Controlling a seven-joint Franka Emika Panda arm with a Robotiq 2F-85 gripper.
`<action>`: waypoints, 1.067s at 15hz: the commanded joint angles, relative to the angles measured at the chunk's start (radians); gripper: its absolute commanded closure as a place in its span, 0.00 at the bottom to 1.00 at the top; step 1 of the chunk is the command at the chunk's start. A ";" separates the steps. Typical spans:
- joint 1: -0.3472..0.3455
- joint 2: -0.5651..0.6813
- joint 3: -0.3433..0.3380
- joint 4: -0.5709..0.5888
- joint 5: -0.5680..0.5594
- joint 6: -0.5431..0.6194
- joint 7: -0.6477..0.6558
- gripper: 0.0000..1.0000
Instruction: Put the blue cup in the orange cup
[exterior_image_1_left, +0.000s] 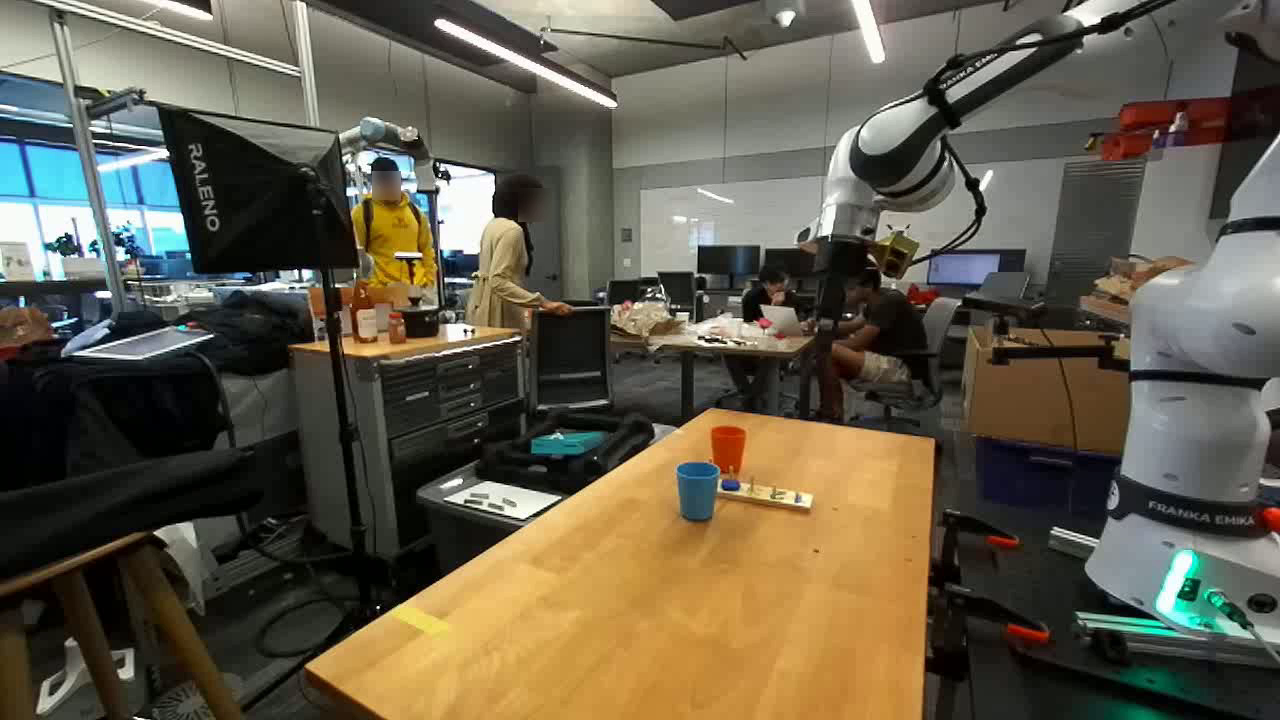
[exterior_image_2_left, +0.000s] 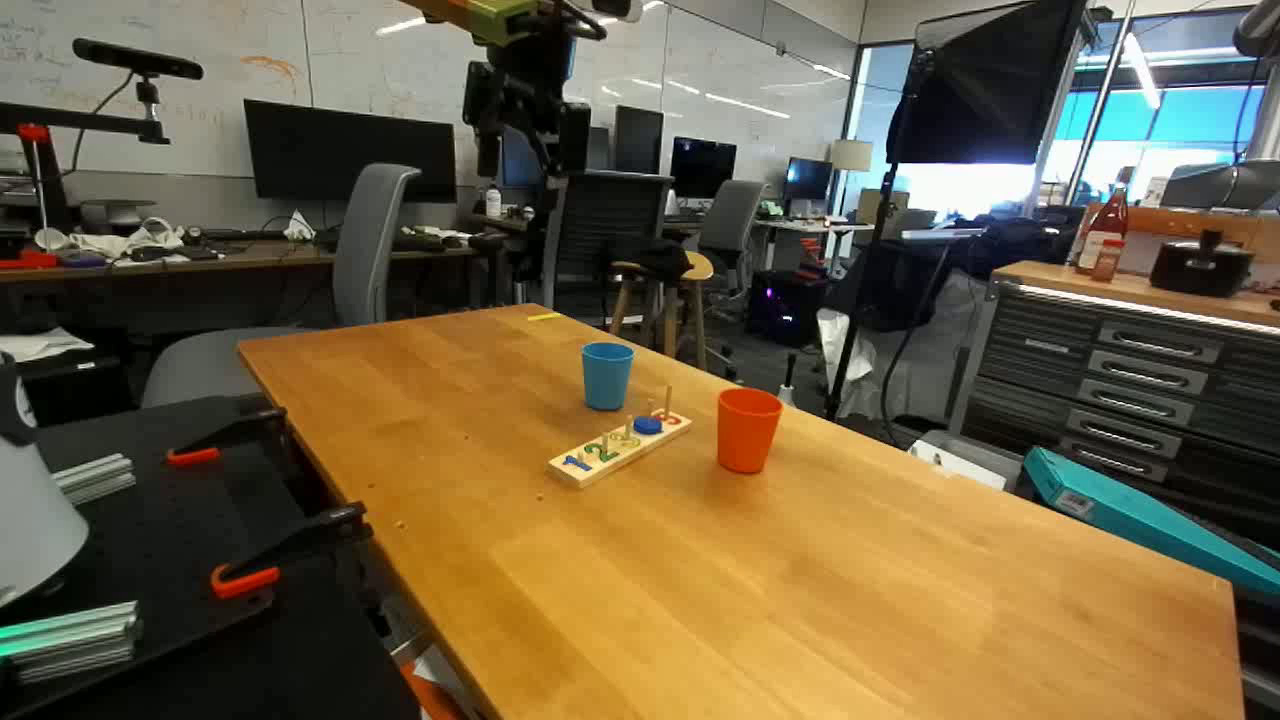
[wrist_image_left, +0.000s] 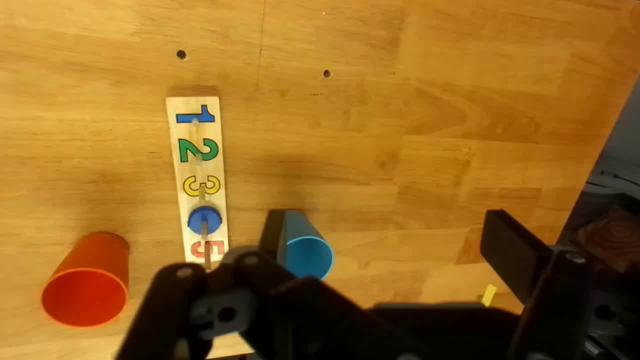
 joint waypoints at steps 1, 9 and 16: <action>-0.027 0.003 0.026 0.004 0.012 -0.004 -0.009 0.00; 0.019 0.150 0.110 0.030 0.014 0.182 0.003 0.00; 0.026 0.488 0.257 0.171 -0.040 0.462 0.079 0.00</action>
